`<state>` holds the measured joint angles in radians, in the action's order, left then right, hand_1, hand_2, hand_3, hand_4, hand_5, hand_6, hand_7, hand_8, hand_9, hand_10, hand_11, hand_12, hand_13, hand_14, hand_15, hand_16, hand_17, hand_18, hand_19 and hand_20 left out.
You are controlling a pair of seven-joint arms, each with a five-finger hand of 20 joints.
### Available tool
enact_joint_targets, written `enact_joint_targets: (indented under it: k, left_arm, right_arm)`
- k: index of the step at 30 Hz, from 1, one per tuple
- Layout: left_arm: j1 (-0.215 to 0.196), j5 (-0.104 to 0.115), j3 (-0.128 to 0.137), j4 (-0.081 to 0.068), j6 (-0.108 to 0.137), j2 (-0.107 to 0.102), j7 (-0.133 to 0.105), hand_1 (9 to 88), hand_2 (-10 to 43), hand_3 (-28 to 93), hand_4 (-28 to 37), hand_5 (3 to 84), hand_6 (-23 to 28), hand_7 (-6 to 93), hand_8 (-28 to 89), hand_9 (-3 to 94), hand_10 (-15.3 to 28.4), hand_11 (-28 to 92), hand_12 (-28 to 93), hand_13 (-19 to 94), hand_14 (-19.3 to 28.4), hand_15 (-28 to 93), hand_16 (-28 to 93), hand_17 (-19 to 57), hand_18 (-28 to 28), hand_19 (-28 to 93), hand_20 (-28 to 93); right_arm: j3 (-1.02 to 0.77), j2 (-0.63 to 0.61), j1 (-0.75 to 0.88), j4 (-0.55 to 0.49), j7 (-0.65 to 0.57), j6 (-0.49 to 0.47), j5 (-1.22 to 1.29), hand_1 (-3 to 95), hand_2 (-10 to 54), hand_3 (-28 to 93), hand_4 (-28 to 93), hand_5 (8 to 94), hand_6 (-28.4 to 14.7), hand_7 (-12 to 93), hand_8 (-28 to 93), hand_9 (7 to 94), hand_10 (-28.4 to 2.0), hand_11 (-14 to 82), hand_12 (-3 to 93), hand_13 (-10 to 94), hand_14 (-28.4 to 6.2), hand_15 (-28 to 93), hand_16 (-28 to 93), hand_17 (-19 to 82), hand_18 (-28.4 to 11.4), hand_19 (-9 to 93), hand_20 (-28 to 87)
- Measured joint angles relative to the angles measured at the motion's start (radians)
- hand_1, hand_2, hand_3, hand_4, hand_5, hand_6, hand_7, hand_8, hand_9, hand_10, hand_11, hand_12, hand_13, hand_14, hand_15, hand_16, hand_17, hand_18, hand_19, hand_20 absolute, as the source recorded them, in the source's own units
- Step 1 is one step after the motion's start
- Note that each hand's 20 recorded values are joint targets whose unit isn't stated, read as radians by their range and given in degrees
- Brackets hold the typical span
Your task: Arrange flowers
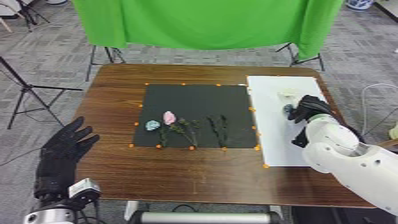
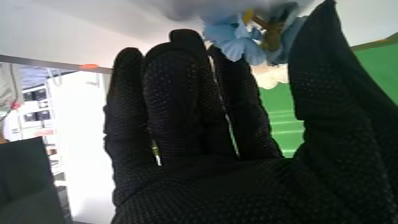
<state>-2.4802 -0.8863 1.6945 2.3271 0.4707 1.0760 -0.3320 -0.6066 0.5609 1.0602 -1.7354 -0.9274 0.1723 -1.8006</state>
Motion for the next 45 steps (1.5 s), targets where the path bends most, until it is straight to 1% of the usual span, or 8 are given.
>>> enact_joint_targets:
  k: [6, 14, 16, 18, 24, 29, 39, 45]
  left_arm:
    - [0.0, 0.001, 0.0, 0.0, 0.0, -0.001, -0.002, 24.3, 7.2, 83, -21.9, 37.1, 8.9, 17.0, -12, 34.6, 18.2, 27, 8, 28, 25.4, 50, -10, -9.3, 23.5, 58, -1]
    - [0.011, -0.002, 0.0, -0.004, -0.004, -0.001, 0.004, 24.2, 7.3, 83, -21.9, 37.1, 8.9, 17.1, -12, 34.6, 18.1, 27, 8, 28, 25.2, 51, -10, -9.2, 23.4, 58, -1]
    - [0.015, -0.002, 0.0, -0.004, -0.006, -0.001, 0.007, 24.2, 7.4, 83, -21.9, 37.1, 9.0, 17.1, -12, 34.6, 18.1, 27, 8, 28, 25.2, 51, -10, -9.2, 23.4, 58, -1]
    - [0.019, -0.004, 0.0, -0.005, -0.009, 0.0, 0.011, 24.2, 7.4, 83, -21.9, 37.1, 9.0, 17.0, -12, 34.6, 18.2, 27, 8, 28, 25.2, 51, -10, -9.3, 23.4, 58, -1]
    - [0.027, -0.007, -0.001, -0.009, -0.014, -0.001, 0.013, 24.2, 7.4, 83, -21.9, 37.1, 9.0, 17.0, -12, 34.5, 18.1, 27, 8, 28, 25.2, 50, -10, -9.2, 23.4, 58, -1]
    - [0.028, -0.007, -0.003, -0.009, -0.014, -0.001, 0.011, 24.2, 7.4, 83, -22.0, 37.1, 9.0, 17.0, -12, 34.5, 18.1, 27, 8, 28, 25.2, 50, -10, -9.2, 23.4, 58, -1]
    - [0.017, -0.005, -0.003, -0.008, -0.012, -0.001, 0.006, 23.9, 7.5, 83, -22.2, 37.1, 9.0, 17.0, -12, 34.6, 18.2, 27, 8, 28, 25.2, 50, -10, -9.3, 23.4, 58, -1]
    - [0.008, -0.004, 0.001, -0.007, -0.011, -0.002, 0.002, 23.7, 7.4, 83, -22.1, 37.0, 9.0, 17.0, -12, 34.6, 18.1, 27, 8, 28, 25.3, 50, -10, -9.3, 23.4, 58, -1]
  right_arm:
    - [0.026, -0.004, -0.012, 0.005, -0.004, 0.0, -0.001, 40.2, -9.5, 87, -28, 62.0, 0.8, 24, -17, 68.5, -10.5, 27.3, 13.4, 68, -8.1, 82, 9, 23, -20.3, 89, 13]
    - [0.108, -0.009, -0.064, 0.024, -0.015, 0.045, -0.018, 38.5, -9.5, 86, -28, 62.9, 0.8, 24, -17, 69.6, -11.0, 27.3, 13.9, 69, -8.0, 82, 10, 24, -20.5, 89, 13]
    - [0.153, -0.009, -0.091, 0.031, -0.025, 0.079, -0.024, 39.0, -9.5, 85, -28, 65.1, 1.2, 24, -17, 71.6, -10.5, 27.3, 13.9, 70, -7.9, 81, 10, 25, -20.4, 89, 13]
    - [0.205, -0.009, -0.125, 0.041, -0.037, 0.112, -0.033, 40.4, -9.5, 83, -28, 66.9, 1.2, 25, -11, 73.6, -10.1, 26.6, 14.6, 71, -7.5, 81, 10, 26, -20.3, 90, 13]
    - [0.389, -0.003, -0.242, 0.091, -0.106, 0.238, -0.082, 48.2, -9.5, 77, -28, 79.7, 2.4, 27, -3, 87.9, -7.8, 15.9, 25.1, 76, -6.2, 79, 13, 30, -19.9, 93, 10]
    - [0.506, 0.001, -0.307, 0.125, -0.151, 0.336, -0.124, 50.1, -9.5, 78, -28, 83.1, 2.8, 25, -2, 91.0, -7.4, 14.0, 27.1, 78, -5.6, 79, 13, 31, -19.8, 93, 11]
    - [0.494, -0.019, -0.311, 0.1, -0.127, 0.338, -0.136, 50.5, -9.5, 79, -28, 84.3, 2.0, 24, 0, 91.6, -8.0, 13.7, 27.8, 78, -5.4, 79, 14, 31, -19.6, 93, 12]
    - [0.327, -0.055, -0.245, 0.034, 0.03, 0.293, -0.079, 50.3, -9.5, 79, -28, 84.1, 1.9, 24, 1, 91.3, -7.8, 13.6, 28.3, 76, -4.7, 80, 15, 29, -18.5, 93, 12]
